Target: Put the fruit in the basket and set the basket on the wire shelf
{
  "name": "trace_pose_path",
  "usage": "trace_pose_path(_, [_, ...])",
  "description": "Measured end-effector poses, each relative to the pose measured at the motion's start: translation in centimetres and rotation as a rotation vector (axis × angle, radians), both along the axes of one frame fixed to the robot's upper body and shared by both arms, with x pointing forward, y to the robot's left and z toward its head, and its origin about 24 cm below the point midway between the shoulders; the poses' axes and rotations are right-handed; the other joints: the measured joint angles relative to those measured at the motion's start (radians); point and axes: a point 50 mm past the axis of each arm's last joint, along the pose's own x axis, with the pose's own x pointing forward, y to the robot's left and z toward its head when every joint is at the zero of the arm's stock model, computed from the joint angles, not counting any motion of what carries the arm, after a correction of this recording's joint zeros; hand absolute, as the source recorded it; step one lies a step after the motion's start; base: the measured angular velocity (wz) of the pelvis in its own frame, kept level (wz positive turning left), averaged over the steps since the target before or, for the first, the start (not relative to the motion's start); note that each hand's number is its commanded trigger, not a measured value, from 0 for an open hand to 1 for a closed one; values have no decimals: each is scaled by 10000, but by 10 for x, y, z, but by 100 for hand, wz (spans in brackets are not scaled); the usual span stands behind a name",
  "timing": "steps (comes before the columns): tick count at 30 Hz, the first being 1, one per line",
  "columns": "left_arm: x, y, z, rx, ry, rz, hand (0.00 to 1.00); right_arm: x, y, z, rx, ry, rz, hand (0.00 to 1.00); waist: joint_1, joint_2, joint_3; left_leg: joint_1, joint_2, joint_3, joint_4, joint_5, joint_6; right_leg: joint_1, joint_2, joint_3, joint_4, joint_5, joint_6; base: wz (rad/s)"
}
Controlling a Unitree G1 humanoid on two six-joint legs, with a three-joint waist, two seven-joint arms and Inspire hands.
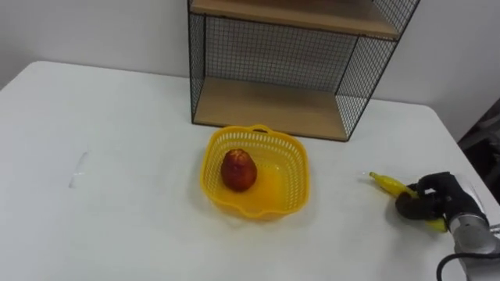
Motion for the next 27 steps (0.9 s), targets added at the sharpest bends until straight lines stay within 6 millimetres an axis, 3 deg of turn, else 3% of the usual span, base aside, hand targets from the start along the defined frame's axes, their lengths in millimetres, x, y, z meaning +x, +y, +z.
trace_pose_path(6, [3,-5,-2,-132,-53,-164,0,7,32,21,-50,-1069,1219,100,-11,117,88,-198,47,356,-35,5,-1,-433,49,399,305,0,-5,-20])
trace_pose_path(9, [5,-8,-2,-228,-290,-279,0,17,52,41,124,-2190,1968,100,-41,257,182,-251,40,512,-29,19,24,-571,36,476,321,2,1,-13])
trace_pose_path(11, [6,-7,-2,-95,-407,-291,0,20,57,50,351,-2734,2018,100,-39,271,181,-253,35,514,-36,20,25,-570,29,479,317,-7,15,0])
trace_pose_path(19, [3,-7,-2,11,-565,-267,0,32,81,116,417,-5969,2863,100,-32,117,141,-235,26,532,-47,21,25,-545,6,477,301,-27,43,0])
trace_pose_path(27, [1,-8,-2,-24,-529,-274,0,30,93,144,330,-7257,3442,100,-9,14,88,-238,26,537,-198,26,37,-607,9,468,348,-17,34,0])
